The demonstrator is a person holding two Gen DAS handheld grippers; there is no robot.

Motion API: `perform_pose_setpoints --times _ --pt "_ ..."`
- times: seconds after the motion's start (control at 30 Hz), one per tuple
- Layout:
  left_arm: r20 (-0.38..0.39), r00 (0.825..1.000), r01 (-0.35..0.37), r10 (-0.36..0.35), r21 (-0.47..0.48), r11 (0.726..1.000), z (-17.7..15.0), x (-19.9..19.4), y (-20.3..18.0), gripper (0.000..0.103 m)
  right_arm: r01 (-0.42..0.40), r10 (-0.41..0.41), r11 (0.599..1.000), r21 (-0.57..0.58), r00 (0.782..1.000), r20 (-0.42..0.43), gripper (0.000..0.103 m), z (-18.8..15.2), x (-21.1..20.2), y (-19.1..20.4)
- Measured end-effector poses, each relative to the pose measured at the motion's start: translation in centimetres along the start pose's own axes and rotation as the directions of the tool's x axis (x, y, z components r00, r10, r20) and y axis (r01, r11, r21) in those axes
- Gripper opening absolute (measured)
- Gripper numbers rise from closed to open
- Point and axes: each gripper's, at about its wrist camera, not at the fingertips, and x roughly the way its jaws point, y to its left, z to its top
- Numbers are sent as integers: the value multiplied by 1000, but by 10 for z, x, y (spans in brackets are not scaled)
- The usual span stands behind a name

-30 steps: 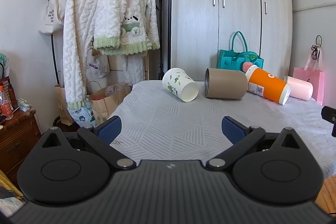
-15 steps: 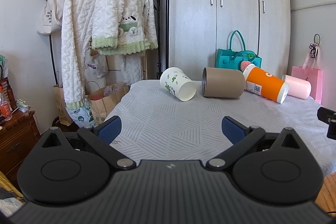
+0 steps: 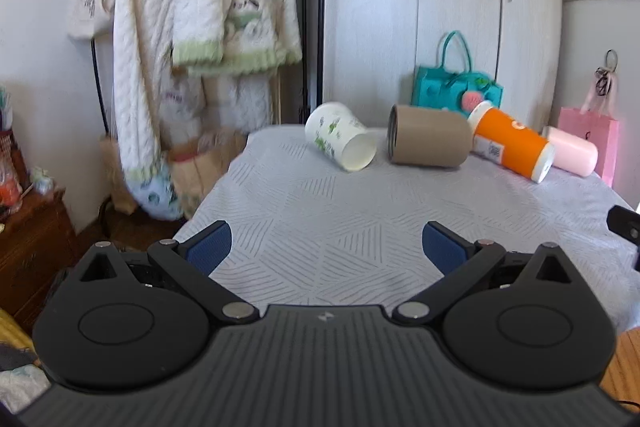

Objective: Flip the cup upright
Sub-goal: 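Move the right gripper toward the tipped white leaf-print paper cup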

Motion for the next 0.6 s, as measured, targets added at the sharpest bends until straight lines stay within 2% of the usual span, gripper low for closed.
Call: perform_pose_setpoints --times 0.07,0.17,0.23,0.33,0.6 --pt "-26 1000 9 -8 33 999 8 6 0 103 -94 96 994 46 995 -31 103 3 3 -7" --pt "-66 998 14 -10 56 998 23 14 3 103 -189 192 981 48 979 -67 103 11 9 -11" --pt "-105 993 61 -55 58 996 32 18 7 103 -242 244 970 35 965 -100 103 19 15 -11" --pt "-126 981 157 -150 46 987 40 20 16 103 -321 319 947 16 935 -153 103 37 24 -7" --pt "-85 975 207 -205 23 978 63 28 48 103 -484 470 875 0 849 -241 103 84 40 18"
